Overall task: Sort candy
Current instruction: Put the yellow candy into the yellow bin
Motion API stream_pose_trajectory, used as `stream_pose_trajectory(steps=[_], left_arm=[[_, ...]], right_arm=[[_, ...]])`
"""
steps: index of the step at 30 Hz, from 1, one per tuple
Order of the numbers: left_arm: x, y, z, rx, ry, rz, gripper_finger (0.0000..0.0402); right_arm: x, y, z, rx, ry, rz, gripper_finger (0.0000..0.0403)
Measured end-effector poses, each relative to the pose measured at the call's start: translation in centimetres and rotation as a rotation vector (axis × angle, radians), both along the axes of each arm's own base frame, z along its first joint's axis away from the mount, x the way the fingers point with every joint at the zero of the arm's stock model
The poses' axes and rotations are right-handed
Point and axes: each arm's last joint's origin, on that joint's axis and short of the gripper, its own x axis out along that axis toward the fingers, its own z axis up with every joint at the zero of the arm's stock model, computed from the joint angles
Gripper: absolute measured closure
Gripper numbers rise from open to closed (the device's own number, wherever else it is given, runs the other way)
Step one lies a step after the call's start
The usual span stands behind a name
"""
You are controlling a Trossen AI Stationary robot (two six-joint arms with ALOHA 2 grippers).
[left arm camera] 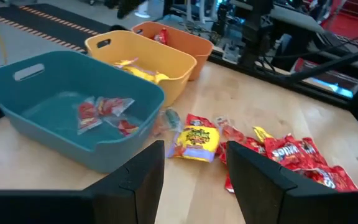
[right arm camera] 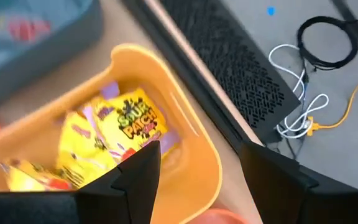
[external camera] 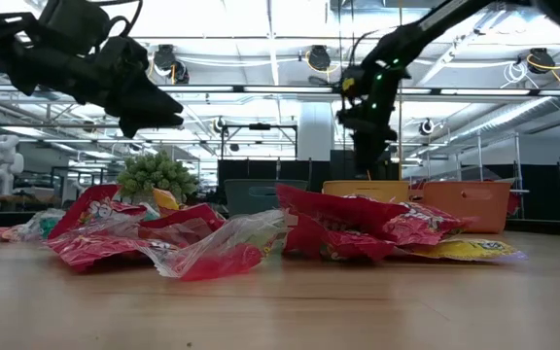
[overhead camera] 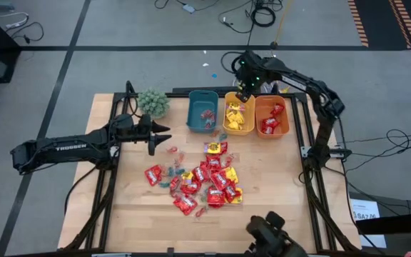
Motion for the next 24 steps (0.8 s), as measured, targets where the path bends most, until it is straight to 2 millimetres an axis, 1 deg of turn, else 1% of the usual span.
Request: stream_pose_trajectory(steps=[3, 6, 18, 21, 24], left_arm=[[0.0, 0.1, 0.0, -0.002, 0.0, 0.009, 0.022], [-0.1, 0.1, 0.0, -0.003, 0.0, 0.009, 0.022], [-0.1, 0.1, 0.0, -0.029, -0.003, 0.016, 0.022], [0.0, 0.1, 0.0, -0.029, -0.004, 0.015, 0.022], [0.0, 0.1, 0.0, -0.029, -0.004, 0.015, 0.022]], right_arm=[[0.9, -0.9, -1.0, 0.029, 0.071, 0.086, 0.0193], [1.5, -1.6, -1.6, 0.026, 0.098, 0.143, 0.0193], [2.1, -2.2, -3.7, 0.018, 0.172, 0.304, 0.0196], [2.2, -2.4, -4.2, 0.013, 0.194, 0.333, 0.0218], [2.3, -2.5, -5.0, 0.027, 0.22, 0.373, 0.0261]])
